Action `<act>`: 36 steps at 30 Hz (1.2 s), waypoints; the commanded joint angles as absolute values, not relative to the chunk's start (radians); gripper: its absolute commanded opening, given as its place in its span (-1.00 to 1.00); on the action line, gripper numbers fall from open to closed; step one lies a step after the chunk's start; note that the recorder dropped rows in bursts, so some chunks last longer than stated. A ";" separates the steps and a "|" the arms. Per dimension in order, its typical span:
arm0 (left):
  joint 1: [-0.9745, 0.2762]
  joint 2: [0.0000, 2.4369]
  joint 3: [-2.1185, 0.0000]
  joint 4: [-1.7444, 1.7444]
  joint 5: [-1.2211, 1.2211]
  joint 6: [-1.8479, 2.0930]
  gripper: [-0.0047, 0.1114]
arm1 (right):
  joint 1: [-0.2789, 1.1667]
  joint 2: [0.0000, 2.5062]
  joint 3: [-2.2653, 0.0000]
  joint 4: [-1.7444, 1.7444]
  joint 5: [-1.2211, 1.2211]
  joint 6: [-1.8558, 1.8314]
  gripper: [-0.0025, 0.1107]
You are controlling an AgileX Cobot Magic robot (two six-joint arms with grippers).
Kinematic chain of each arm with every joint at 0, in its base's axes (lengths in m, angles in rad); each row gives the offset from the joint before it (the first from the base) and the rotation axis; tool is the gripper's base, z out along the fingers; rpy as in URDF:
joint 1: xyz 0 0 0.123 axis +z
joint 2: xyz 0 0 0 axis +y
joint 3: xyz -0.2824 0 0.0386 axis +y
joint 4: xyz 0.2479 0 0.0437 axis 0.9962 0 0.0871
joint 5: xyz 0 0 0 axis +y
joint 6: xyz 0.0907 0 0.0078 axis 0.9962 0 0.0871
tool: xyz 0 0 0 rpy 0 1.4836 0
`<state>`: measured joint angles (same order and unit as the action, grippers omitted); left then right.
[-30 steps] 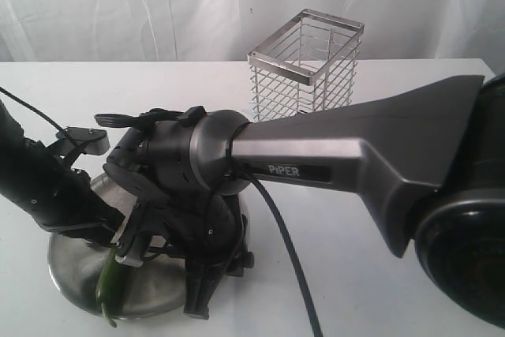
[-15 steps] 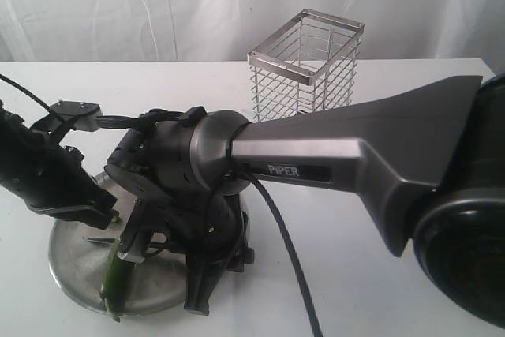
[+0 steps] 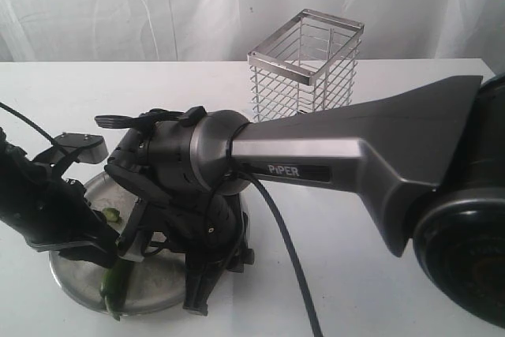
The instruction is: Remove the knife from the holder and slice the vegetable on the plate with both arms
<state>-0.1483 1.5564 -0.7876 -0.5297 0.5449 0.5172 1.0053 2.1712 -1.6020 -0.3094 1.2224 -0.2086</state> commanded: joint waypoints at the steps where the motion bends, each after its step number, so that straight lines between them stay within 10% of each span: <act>1: -0.153 1.592 -0.779 -0.544 0.520 0.512 -0.25 | 0.995 2.172 -1.605 -0.304 1.221 -0.198 -0.96; 19: -0.153 1.648 -0.779 -0.553 0.441 0.504 0.02 | 0.995 2.172 -1.605 -0.308 1.221 -0.205 -0.96; 24: -0.153 1.702 -0.779 -0.557 0.464 0.504 -0.28 | 0.995 2.172 -1.605 -0.308 1.221 -0.205 -0.96; 36: -0.151 1.712 -0.781 -0.445 0.328 0.387 -0.27 | 0.995 2.168 -1.588 -0.307 1.221 -0.206 -0.96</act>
<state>-0.1516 1.6811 -0.7914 -0.5851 0.4351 0.4553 0.9990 2.1731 -1.6000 -0.3147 1.2242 -0.2044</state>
